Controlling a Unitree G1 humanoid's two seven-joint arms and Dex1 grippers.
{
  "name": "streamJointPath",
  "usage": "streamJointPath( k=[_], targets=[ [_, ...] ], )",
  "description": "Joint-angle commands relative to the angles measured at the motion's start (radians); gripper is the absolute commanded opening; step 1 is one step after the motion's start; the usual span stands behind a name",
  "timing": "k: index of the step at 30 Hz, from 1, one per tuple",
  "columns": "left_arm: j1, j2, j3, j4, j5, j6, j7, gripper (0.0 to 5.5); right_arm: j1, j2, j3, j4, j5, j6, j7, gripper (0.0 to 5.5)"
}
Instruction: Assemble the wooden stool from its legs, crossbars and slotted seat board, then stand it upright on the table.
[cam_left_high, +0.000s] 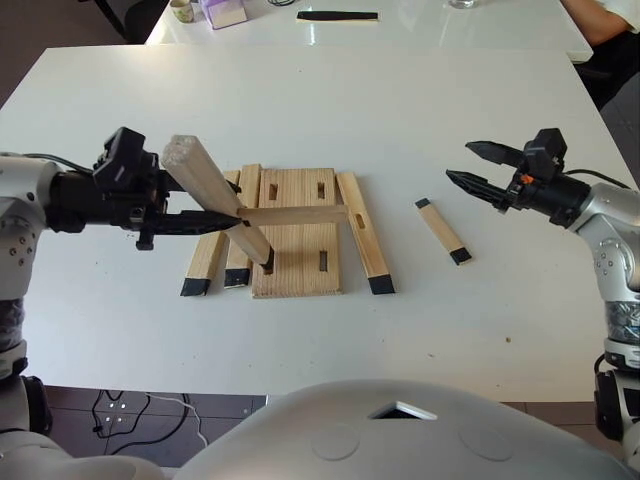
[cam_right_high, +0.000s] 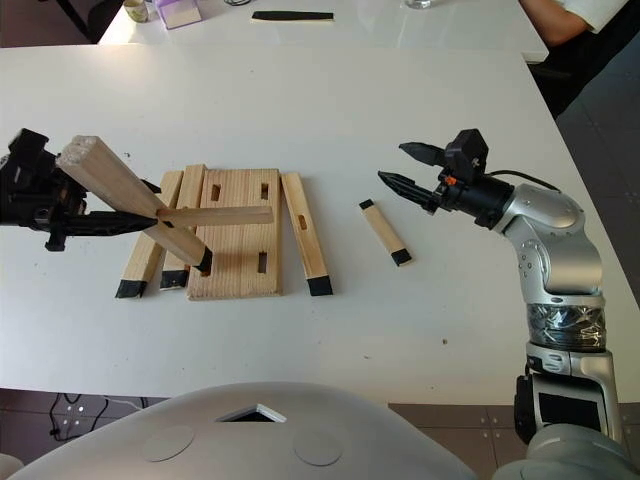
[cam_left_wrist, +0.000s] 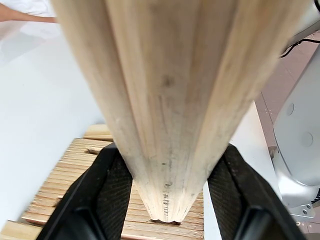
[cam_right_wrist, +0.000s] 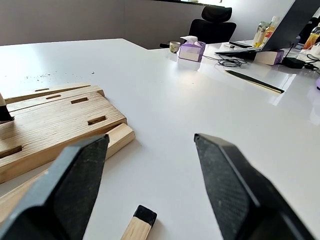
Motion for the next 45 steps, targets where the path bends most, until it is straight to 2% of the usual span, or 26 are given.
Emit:
streamJointPath(
  k=[1, 26, 34, 45],
  targets=[
    [0.014, -0.014, 0.024, -0.009, 0.006, -0.002, 0.020, 2.09, -0.006, -0.005, -0.001, 0.004, 0.003, 0.015, 0.006, 3.15],
    [-0.048, 0.035, 0.016, 0.039, 0.018, 0.024, -0.059, 2.09, 0.070, 0.038, -0.007, -0.037, 0.006, 0.024, -0.040, 3.15],
    [-0.048, 0.002, 0.013, 0.020, 0.005, 0.048, -0.039, 2.09, 0.069, 0.040, -0.001, -0.045, 0.004, 0.035, -0.049, 3.15],
    [-0.063, -0.019, -0.060, 0.085, 0.094, -0.029, -0.063, 2.08, 0.052, 0.043, 0.005, -0.036, 0.002, 0.043, -0.046, 3.15]
  ],
)
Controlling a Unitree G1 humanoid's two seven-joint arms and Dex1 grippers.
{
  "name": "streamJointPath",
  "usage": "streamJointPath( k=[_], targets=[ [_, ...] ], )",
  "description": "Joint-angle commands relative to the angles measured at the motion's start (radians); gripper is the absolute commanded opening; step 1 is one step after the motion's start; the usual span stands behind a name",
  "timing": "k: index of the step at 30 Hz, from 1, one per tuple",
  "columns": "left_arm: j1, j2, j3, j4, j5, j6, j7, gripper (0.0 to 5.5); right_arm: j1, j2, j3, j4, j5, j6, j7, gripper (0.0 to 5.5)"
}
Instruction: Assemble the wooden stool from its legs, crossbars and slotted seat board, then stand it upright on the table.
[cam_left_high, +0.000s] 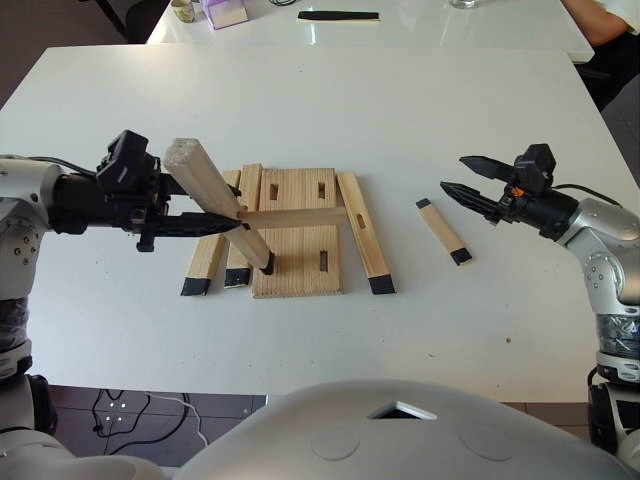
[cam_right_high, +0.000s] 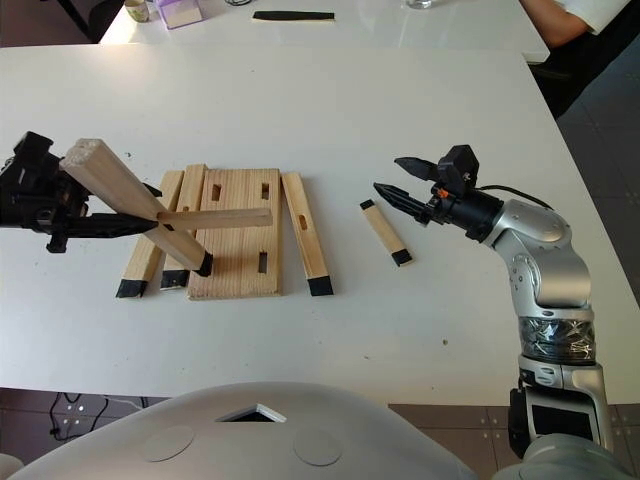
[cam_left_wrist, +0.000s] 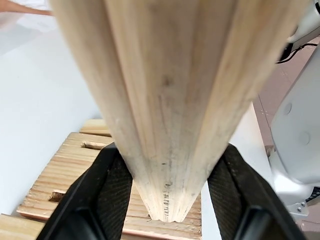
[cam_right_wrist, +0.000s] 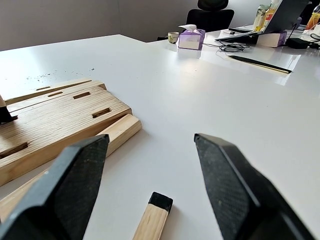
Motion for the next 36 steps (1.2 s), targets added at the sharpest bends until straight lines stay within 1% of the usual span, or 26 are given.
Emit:
streamJointPath(
  k=[1, 6, 8, 14, 17, 22, 26, 33, 36],
  targets=[
    [-0.027, -0.011, -0.036, 0.031, 0.039, -0.036, -0.011, 2.08, -0.022, 0.003, 0.008, 0.002, 0.002, 0.011, -0.001, 3.15],
    [-0.019, -0.052, -0.067, 0.016, 0.048, -0.059, 0.007, 2.08, -0.011, 0.015, 0.026, -0.006, 0.001, 0.015, 0.000, 3.15],
    [0.023, -0.069, -0.073, -0.021, 0.053, -0.059, 0.032, 2.08, -0.001, 0.023, 0.038, -0.021, 0.004, 0.020, -0.001, 3.15],
    [0.338, -0.094, -0.146, -0.184, 0.177, -0.156, 0.153, 2.06, 0.007, 0.041, 0.049, -0.044, 0.008, 0.040, -0.018, 3.15],
    [0.408, -0.085, -0.159, -0.180, 0.203, -0.202, 0.189, 2.06, 0.013, 0.040, 0.046, -0.050, 0.010, 0.049, -0.023, 3.15],
    [0.386, -0.060, -0.220, -0.124, 0.255, -0.259, 0.212, 2.06, 0.006, 0.052, 0.054, -0.053, 0.006, 0.058, -0.040, 3.15],
    [0.360, -0.053, -0.294, -0.053, 0.349, -0.323, 0.240, 2.05, -0.008, 0.066, 0.066, -0.047, 0.001, 0.059, -0.049, 3.15],
    [0.302, -0.023, -0.305, -0.021, 0.311, -0.342, 0.237, 2.04, 0.011, 0.089, 0.065, -0.051, -0.006, 0.055, -0.071, 3.15],
    [0.247, -0.038, -0.269, -0.011, 0.274, -0.340, 0.274, 2.04, 0.019, 0.096, 0.065, -0.055, -0.004, 0.052, -0.082, 3.15]
  ],
)
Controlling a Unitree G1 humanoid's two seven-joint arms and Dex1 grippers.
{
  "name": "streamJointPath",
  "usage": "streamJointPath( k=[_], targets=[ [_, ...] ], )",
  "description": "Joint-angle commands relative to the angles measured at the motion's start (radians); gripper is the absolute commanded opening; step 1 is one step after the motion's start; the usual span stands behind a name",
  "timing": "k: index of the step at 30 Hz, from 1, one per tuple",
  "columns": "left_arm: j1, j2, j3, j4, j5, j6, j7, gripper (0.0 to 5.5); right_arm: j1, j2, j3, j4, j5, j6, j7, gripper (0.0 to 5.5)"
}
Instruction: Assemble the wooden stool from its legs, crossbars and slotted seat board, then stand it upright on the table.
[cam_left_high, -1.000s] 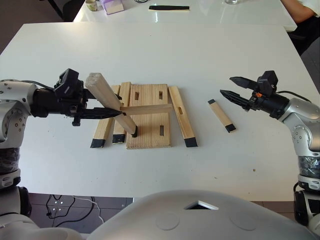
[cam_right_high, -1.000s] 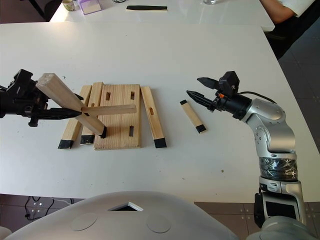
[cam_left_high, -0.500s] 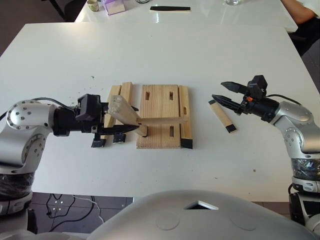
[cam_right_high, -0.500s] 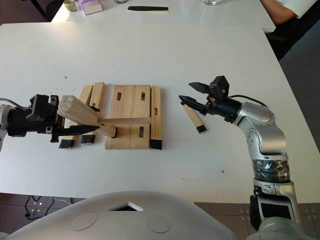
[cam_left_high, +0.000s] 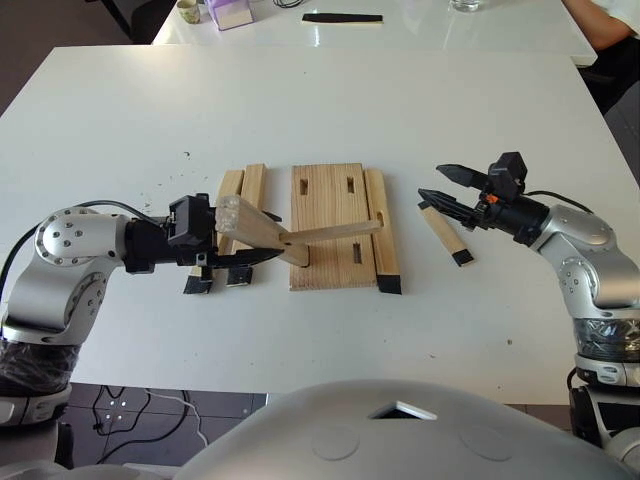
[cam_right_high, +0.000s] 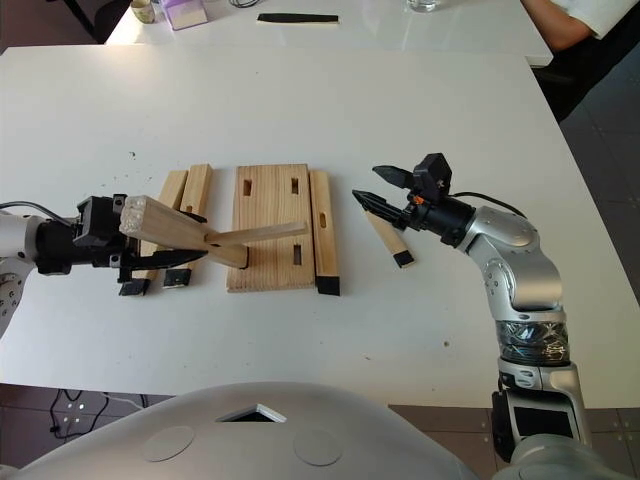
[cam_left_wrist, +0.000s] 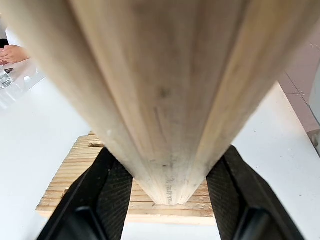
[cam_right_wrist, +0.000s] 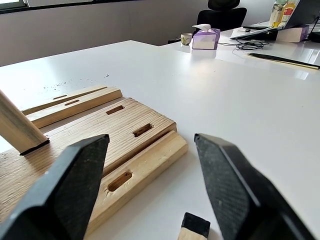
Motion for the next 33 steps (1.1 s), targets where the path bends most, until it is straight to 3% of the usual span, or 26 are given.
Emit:
streamJointPath(
  k=[1, 2, 8, 14, 17, 19, 28, 33],
  targets=[
    [0.025, 0.038, -0.104, 0.109, 0.186, 0.100, 0.039, 2.04, 0.008, 0.017, 0.005, -0.016, -0.002, 0.013, -0.030, 3.15],
    [0.005, 0.036, -0.095, 0.110, 0.161, 0.113, 0.039, 2.41, 0.012, 0.019, 0.003, -0.016, -0.002, 0.011, -0.034, 3.15],
    [-0.102, 0.018, 0.007, 0.100, 0.042, 0.249, 0.053, 3.14, 0.029, 0.038, -0.027, 0.014, -0.004, -0.003, -0.079, 3.15],
    [-0.008, 0.078, 0.041, 0.148, 0.141, 0.225, 0.026, 3.22, 0.059, 0.050, -0.032, 0.015, -0.009, -0.015, -0.102, 3.15],
    [-0.065, 0.016, 0.022, 0.373, 0.339, 0.196, 0.271, 3.22, 0.059, 0.049, -0.041, 0.006, -0.006, -0.010, -0.115, 3.15],
    [-0.074, -0.077, 0.080, 0.441, 0.341, 0.231, 0.419, 3.22, 0.052, 0.057, -0.046, 0.012, -0.004, -0.011, -0.129, 3.15],
    [0.199, -0.407, 0.258, -0.009, 0.124, 0.558, 0.795, 3.22, 0.076, 0.059, -0.076, 0.011, 0.007, 0.015, -0.151, 3.15],
    [0.268, -0.398, 0.241, -0.055, 0.187, 0.586, 0.842, 3.22, 0.107, 0.059, -0.080, 0.002, -0.001, 0.011, -0.161, 3.15]
  ],
)
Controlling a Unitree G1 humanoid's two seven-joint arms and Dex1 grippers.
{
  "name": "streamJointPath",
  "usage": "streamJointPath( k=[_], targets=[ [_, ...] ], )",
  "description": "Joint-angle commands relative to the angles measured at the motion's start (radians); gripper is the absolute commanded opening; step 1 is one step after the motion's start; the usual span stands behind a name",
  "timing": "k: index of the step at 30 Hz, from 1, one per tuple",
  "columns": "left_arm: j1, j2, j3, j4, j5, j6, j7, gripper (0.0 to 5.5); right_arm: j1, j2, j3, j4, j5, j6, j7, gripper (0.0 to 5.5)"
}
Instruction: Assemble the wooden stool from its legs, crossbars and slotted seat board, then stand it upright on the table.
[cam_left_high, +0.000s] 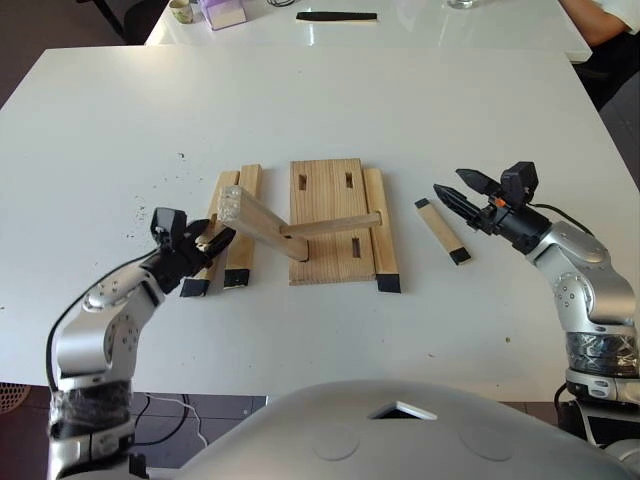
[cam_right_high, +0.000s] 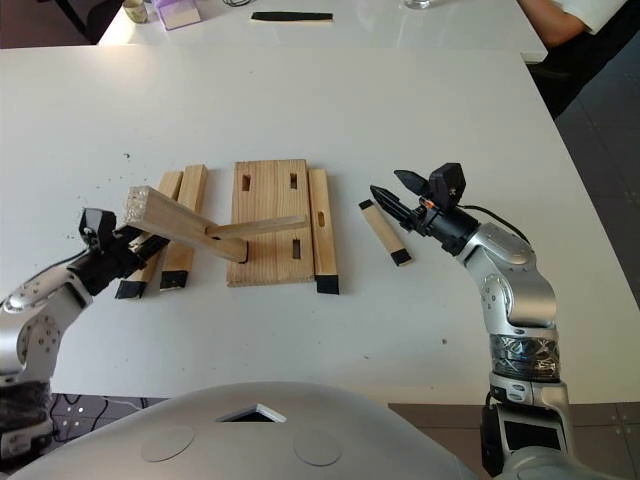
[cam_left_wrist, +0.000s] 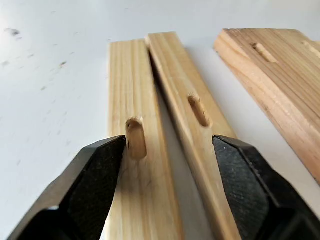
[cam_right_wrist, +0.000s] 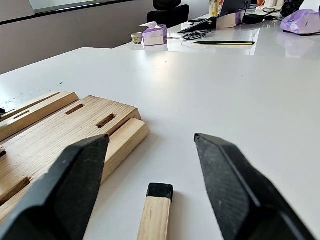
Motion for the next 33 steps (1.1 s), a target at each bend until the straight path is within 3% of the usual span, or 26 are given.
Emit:
streamJointPath(
  k=[1, 13, 22, 25, 27, 30, 33],
  targets=[
    [0.041, 0.021, -0.021, -0.017, 0.063, 0.028, 0.029, 3.22, 0.035, -0.007, -0.011, -0.015, -0.007, 0.005, -0.012, 3.15],
    [0.082, 0.067, -0.040, 0.015, 0.121, 0.125, 0.039, 3.22, 0.142, 0.062, 0.003, -0.083, -0.012, -0.013, -0.086, 3.15],
    [0.031, 0.176, -0.080, -0.029, 0.109, 0.211, -0.054, 2.05, 0.110, 0.097, -0.021, -0.103, -0.012, -0.020, -0.160, 3.15],
    [-0.161, 0.173, -0.025, 0.044, 0.108, 0.193, -0.009, 2.04, -0.028, 0.108, -0.054, -0.086, -0.039, 0.003, -0.280, 3.15],
    [-0.326, 0.160, 0.048, 0.103, 0.075, 0.162, 0.026, 2.04, -0.136, 0.078, -0.007, -0.086, -0.143, -0.003, -0.334, 3.15],
    [-0.698, 0.079, 0.200, 0.140, -0.114, 0.145, 0.120, 2.04, -0.364, 0.048, 0.043, -0.139, -0.157, 0.109, -0.350, 3.15],
    [-0.921, -0.055, 0.245, 0.086, -0.366, 0.104, 0.147, 2.04, -0.664, 0.046, 0.089, -0.008, -0.224, 0.120, -0.365, 3.15]
  ],
)
